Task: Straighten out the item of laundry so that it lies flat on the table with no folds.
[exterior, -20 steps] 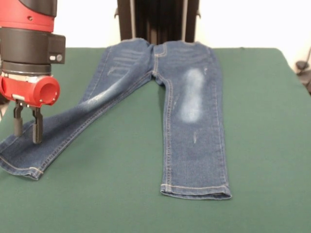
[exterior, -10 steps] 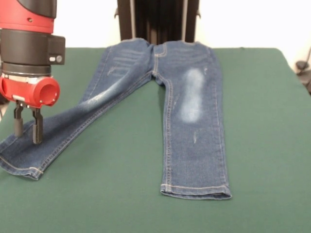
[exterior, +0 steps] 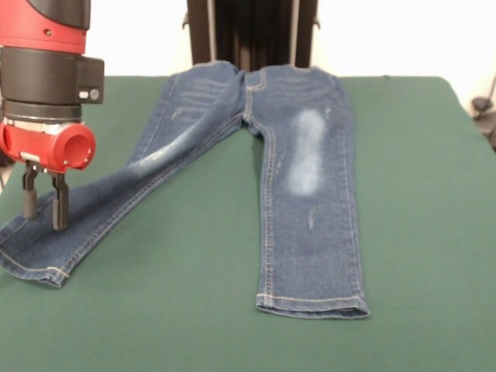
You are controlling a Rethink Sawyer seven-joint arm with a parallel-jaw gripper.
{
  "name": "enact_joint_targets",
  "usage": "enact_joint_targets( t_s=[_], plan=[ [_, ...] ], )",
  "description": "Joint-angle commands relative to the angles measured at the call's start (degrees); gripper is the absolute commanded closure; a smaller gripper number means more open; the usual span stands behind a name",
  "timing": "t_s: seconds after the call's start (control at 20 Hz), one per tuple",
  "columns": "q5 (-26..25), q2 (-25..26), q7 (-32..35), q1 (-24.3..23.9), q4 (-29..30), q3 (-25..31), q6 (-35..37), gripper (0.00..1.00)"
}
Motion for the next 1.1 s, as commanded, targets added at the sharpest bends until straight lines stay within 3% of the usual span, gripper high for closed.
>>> enact_joint_targets(
  t_s=[0.05, 1.1],
  plan=[
    [-0.7, 5.85, -0.19, 2.18, 1.09, 6.15, 0.76, 0.0],
    [-0.15, 8.01, -2.77, 1.46, -3.0, 11.01, 3.42, 0.0]
  ],
)
